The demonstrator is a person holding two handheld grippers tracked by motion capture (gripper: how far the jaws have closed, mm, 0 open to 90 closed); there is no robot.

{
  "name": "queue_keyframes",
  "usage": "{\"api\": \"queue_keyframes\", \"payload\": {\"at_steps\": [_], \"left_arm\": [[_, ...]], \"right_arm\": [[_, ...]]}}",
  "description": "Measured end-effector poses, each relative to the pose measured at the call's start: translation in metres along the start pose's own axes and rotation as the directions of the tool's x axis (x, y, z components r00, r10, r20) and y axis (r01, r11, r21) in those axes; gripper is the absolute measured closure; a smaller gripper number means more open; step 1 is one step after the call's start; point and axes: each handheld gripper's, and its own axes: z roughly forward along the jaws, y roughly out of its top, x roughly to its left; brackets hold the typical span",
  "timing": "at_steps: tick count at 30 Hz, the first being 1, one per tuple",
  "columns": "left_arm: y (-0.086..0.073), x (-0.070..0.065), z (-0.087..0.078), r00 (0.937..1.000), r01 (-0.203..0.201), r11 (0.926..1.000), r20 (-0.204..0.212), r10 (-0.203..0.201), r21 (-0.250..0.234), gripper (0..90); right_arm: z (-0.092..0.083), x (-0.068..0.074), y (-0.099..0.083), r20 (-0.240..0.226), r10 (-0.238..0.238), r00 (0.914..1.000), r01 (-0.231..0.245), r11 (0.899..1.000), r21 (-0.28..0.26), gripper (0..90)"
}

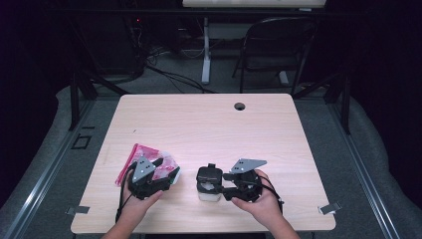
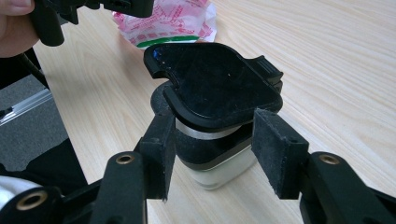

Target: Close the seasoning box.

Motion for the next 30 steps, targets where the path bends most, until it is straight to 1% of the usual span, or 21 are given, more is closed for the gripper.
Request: {"api": "queue_keyframes", "payload": {"at_steps": [4,9,21,23,26,30], "left_arm": [[-0.0001,0.0005,-0.0002,1.0000,0.000,1.0000,0.002,0.000,-0.002,35.5],[-0.0002,0.0004,-0.0001,1.0000,-0.001,1.0000,0.001,0.001,-0.001,35.4],[-0.0004,0.0008,-0.0001,1.0000,0.000,1.0000,-0.001,0.000,0.001,35.5],[-0.0004,0.0009,-0.0002,1.0000,-0.001,1.0000,-0.001,0.001,0.001,35.4],[-0.0005,0.0010,-0.0003,1.0000,0.000,1.0000,-0.004,0.000,0.000,35.3],[-0.0008,0.0010,0.0000,1.0000,0.000,1.0000,-0.006,0.000,0.001,35.3]], "right_arm": [[0.0007,-0.0004,-0.0006,-0.003,0.003,1.0000,-0.003,1.000,0.004,49.3],[0.0011,-0.0001,-0.0008,-0.001,-0.003,1.0000,0.003,1.000,0.012,48.9],[0.0013,-0.0004,-0.0010,-0.010,-0.004,0.9999,0.004,1.000,0.015,48.5],[0.0011,-0.0006,-0.0009,-0.012,-0.005,0.9999,0.005,1.000,0.014,47.4],[0.0015,-0.0006,-0.0010,-0.017,-0.006,0.9998,0.006,1.000,0.011,43.0],[0.0020,-0.0006,-0.0010,-0.013,-0.004,0.9999,0.004,1.000,0.001,39.7]]}}
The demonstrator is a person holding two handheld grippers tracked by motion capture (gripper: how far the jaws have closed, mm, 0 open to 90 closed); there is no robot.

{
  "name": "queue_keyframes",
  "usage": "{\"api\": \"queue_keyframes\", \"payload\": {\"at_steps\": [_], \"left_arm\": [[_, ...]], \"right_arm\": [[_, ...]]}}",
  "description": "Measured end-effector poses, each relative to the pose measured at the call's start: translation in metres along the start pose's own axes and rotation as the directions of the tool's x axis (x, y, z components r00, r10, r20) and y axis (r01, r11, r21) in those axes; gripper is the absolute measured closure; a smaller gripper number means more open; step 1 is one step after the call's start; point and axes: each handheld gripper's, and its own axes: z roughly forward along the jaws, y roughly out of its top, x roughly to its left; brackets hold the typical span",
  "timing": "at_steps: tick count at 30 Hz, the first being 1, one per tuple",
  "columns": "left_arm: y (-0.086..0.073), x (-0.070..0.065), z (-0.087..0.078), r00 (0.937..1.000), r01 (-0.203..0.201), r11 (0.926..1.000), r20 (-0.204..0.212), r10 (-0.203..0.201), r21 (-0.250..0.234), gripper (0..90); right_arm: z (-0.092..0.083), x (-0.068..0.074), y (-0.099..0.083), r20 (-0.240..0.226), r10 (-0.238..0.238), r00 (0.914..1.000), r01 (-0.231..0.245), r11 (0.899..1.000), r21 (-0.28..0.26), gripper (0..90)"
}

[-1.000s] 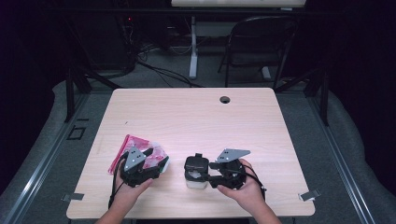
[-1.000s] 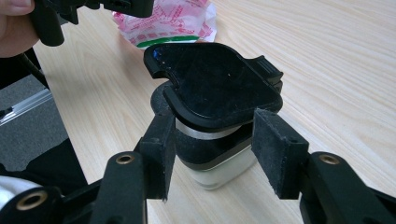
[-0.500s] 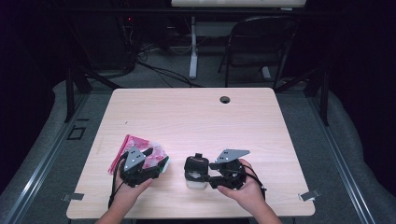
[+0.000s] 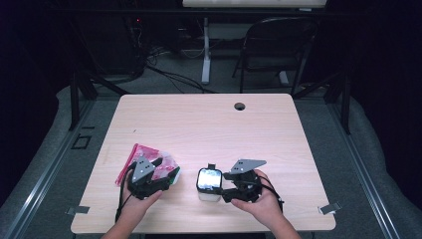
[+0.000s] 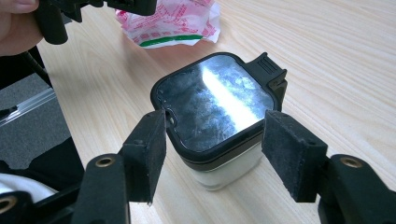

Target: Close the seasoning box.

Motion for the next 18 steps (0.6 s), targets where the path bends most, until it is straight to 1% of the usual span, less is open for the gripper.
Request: {"api": "queue_keyframes", "payload": {"at_steps": [18], "left_arm": [[-0.0018,0.0022,-0.0028,1.0000,0.001,1.0000,-0.010,-0.001,0.002,35.3]], "right_arm": [[0.0037,-0.0009,0.0009,0.003,0.008,1.0000,-0.008,1.000,0.003,39.5]]}}
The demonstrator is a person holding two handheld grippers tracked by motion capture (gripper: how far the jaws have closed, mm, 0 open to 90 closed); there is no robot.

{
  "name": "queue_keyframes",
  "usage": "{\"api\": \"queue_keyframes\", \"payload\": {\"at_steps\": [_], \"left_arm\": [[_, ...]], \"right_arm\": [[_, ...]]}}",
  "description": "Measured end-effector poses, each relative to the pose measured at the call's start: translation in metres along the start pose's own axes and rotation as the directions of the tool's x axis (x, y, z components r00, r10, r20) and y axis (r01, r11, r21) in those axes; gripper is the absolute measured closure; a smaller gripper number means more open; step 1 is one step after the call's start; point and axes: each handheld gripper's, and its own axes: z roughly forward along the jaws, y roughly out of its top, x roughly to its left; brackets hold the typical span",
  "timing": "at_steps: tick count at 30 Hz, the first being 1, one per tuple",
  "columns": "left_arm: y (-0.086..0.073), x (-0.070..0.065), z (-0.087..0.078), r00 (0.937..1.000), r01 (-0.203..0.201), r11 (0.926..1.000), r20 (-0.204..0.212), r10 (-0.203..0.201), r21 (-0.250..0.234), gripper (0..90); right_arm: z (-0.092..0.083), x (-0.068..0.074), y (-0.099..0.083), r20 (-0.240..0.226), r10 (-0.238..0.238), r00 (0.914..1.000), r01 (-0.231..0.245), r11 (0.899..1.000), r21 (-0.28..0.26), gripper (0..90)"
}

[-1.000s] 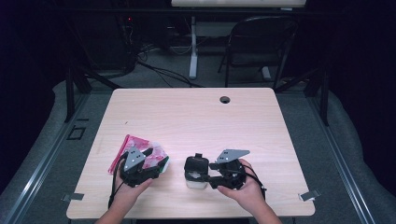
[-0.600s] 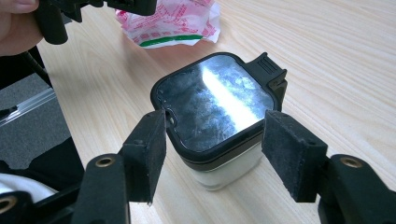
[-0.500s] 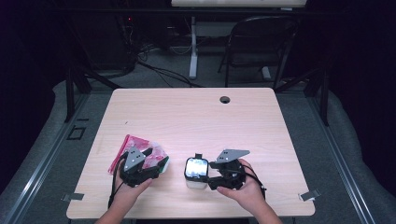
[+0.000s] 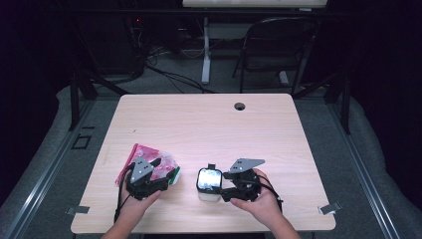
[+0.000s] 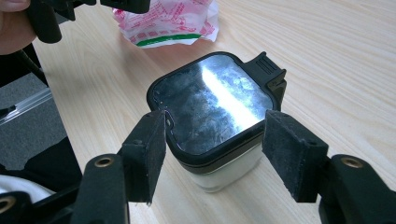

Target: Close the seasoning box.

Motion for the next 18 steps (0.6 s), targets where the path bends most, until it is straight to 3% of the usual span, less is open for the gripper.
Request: {"api": "queue_keyframes", "payload": {"at_steps": [18], "left_arm": [[-0.0004,0.0020,-0.0010,1.0000,0.004,1.0000,-0.009,-0.004,0.001,35.3]], "right_arm": [[-0.0007,-0.0026,0.0004,0.004,0.004,1.0000,-0.004,1.000,-0.003,39.0]]}}
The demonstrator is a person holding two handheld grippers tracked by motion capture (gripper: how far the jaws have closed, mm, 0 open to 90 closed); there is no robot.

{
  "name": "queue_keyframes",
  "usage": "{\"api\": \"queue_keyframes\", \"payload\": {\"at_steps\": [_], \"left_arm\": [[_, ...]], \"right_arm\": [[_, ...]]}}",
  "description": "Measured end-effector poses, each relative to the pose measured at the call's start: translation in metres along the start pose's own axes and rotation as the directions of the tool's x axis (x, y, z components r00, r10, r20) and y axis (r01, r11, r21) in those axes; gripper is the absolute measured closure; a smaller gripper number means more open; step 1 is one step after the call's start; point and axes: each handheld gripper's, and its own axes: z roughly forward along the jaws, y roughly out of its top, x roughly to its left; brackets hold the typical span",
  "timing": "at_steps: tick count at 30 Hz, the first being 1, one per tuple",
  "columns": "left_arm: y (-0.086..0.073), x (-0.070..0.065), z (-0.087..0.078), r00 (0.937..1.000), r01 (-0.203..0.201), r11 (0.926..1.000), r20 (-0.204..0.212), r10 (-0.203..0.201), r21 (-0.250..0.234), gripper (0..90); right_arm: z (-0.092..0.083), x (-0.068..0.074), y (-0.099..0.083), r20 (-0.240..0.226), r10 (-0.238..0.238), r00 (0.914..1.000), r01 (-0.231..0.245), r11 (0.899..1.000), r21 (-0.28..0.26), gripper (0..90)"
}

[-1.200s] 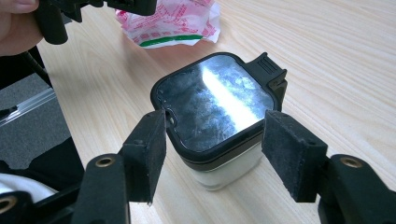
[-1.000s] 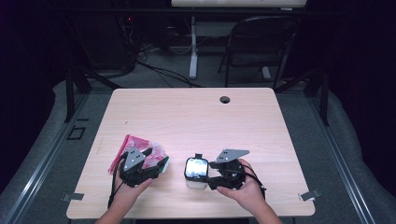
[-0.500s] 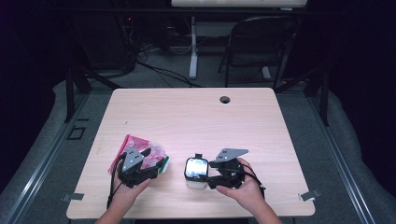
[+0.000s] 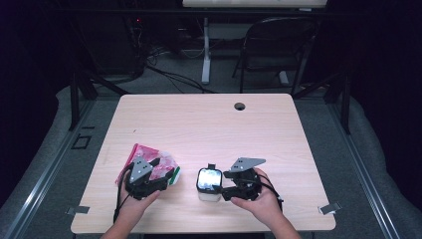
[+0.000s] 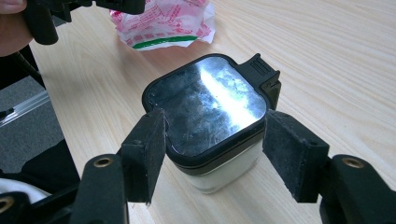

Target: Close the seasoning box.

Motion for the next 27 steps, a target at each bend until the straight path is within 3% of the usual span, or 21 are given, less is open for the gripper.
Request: {"api": "queue_keyframes", "payload": {"at_steps": [8,17,21,27], "left_arm": [[0.000,0.003,0.000,0.9999,0.009,1.0000,-0.006,-0.010,-0.003,35.3],[-0.002,0.009,-0.001,0.9994,0.028,0.9996,-0.022,-0.028,-0.002,35.4],[-0.003,0.012,-0.001,0.9990,0.035,0.9994,-0.027,-0.035,0.003,35.4],[-0.003,0.015,-0.001,0.9984,0.045,0.9990,-0.035,-0.045,0.001,35.5]], "right_arm": [[-0.004,-0.005,0.000,0.008,0.013,0.9999,-0.012,1.000,-0.011,39.0],[-0.019,-0.024,-0.002,0.051,0.072,0.9961,-0.070,0.996,-0.054,38.9],[-0.027,-0.034,-0.004,0.071,0.102,0.9923,-0.097,0.993,-0.074,38.9],[-0.034,-0.049,-0.010,0.117,0.169,0.9787,-0.158,0.982,-0.100,38.9]]}}
